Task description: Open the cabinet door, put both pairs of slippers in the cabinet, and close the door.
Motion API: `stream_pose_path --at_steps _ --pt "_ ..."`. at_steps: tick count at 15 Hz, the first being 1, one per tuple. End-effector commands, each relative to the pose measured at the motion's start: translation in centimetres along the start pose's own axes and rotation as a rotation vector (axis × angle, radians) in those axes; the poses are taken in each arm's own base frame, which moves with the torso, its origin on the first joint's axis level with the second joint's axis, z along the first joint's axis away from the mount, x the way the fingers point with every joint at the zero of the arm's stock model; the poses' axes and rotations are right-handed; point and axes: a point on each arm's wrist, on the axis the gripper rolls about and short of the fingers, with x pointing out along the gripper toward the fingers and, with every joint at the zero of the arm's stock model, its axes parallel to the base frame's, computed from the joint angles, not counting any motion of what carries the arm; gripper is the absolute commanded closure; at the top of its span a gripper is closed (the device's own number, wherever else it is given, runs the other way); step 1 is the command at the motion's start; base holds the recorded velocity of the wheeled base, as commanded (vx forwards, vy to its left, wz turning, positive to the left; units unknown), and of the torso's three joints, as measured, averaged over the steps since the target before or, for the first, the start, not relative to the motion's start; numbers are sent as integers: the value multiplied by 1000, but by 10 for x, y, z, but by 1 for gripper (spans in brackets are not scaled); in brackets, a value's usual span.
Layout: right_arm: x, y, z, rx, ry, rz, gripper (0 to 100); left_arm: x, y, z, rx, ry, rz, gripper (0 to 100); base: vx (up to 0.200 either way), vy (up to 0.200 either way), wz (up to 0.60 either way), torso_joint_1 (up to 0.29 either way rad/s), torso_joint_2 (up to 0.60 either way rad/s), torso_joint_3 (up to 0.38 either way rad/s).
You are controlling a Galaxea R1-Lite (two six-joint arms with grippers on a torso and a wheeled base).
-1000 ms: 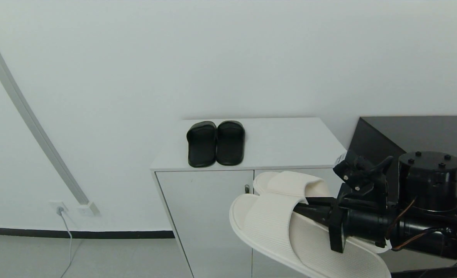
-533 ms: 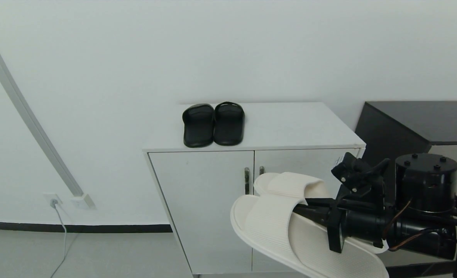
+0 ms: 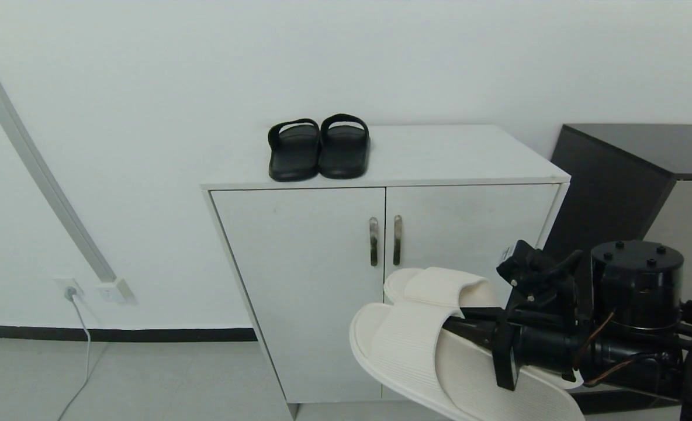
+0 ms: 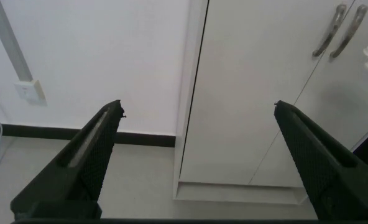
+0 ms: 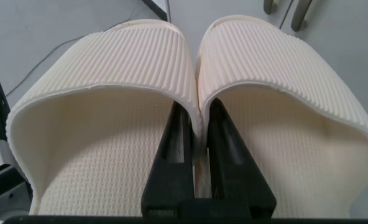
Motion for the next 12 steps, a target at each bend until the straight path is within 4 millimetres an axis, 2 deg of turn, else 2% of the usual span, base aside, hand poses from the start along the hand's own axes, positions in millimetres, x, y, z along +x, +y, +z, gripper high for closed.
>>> stream_pose_path --at_steps 1,7,12 --pt "0 0 -2 -1 -5 0 100 0 0 0 0 -1 0 0 0 0 0 -149 491 330" --pt "1 1 -7 0 0 4 100 0 0 0 3 1 -1 0 0 0 0 -121 463 336" --pt "1 1 -8 0 5 6 100 0 0 0 11 2 -9 0 0 0 0 -55 449 385"
